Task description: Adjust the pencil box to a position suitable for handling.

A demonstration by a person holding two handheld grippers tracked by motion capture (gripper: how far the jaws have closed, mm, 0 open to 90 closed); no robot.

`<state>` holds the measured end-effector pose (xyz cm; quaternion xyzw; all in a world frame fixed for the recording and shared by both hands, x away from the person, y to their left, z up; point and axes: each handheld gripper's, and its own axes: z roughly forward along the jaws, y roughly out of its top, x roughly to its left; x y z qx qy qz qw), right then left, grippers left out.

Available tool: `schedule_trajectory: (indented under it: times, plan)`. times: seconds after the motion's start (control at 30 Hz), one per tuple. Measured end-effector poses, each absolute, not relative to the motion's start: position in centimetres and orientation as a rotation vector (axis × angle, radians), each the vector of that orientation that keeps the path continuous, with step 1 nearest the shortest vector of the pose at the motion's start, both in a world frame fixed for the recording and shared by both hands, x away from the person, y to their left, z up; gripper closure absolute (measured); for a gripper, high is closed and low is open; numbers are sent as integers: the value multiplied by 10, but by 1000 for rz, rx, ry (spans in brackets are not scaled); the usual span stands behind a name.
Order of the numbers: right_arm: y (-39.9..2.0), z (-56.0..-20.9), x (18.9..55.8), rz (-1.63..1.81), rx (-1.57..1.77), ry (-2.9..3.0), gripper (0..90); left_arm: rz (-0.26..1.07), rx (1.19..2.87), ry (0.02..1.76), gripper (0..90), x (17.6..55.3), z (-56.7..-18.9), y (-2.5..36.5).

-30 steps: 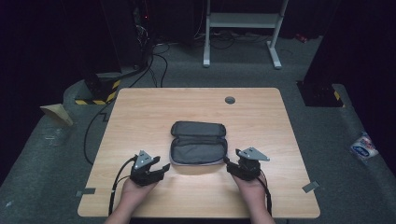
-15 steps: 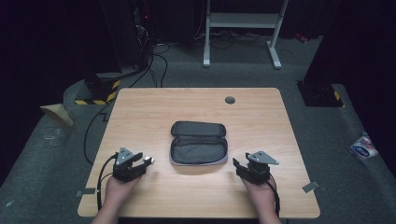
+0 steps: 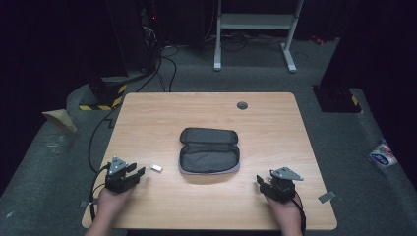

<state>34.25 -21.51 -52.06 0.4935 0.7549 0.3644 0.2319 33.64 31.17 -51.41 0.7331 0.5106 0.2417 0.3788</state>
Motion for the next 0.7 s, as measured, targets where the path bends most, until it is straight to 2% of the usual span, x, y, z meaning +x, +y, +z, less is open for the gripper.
schedule_trajectory:
  times: [0.43,0.7]
  plan:
    - [-215,-522,344,985,1350,2099,407,624,1928,1276,458,344,-517,290]
    - [-214,-522,343,977,1352,2101,407,628,1951,1262,441,354,-520,280]
